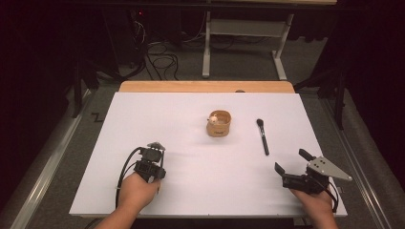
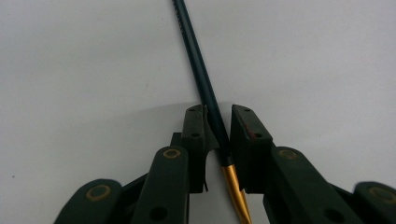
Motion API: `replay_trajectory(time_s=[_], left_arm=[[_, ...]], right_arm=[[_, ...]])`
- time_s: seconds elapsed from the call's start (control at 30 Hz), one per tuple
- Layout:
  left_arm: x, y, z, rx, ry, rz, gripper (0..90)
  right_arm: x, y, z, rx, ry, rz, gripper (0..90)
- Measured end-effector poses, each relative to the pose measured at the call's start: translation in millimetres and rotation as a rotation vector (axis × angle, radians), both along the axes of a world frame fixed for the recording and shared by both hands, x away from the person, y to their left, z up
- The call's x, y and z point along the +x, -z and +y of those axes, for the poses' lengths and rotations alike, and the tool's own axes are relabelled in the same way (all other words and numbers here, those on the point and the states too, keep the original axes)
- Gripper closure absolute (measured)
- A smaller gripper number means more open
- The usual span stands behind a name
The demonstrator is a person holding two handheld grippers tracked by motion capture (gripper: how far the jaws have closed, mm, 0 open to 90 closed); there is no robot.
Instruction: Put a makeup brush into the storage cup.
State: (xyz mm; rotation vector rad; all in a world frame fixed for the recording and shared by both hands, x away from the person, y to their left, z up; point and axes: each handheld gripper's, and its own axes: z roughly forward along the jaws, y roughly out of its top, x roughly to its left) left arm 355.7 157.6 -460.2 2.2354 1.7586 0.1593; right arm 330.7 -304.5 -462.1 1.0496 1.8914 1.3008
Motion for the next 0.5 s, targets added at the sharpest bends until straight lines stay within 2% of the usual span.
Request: replay_trajectory(time_s=[0.3, 0.5], left_arm=[[-1.5, 0.8, 2.2, 0.003, 0.000, -0.016, 81.0], [-1.5, 1.4, 5.7, -0.017, 0.009, -0.019, 82.6]], right_arm=[[0.0, 0.6, 0.6, -0.001, 0.004, 0.003, 0.2], [0.5, 1.1, 1.3, -0.004, -0.002, 0.005, 0.2]])
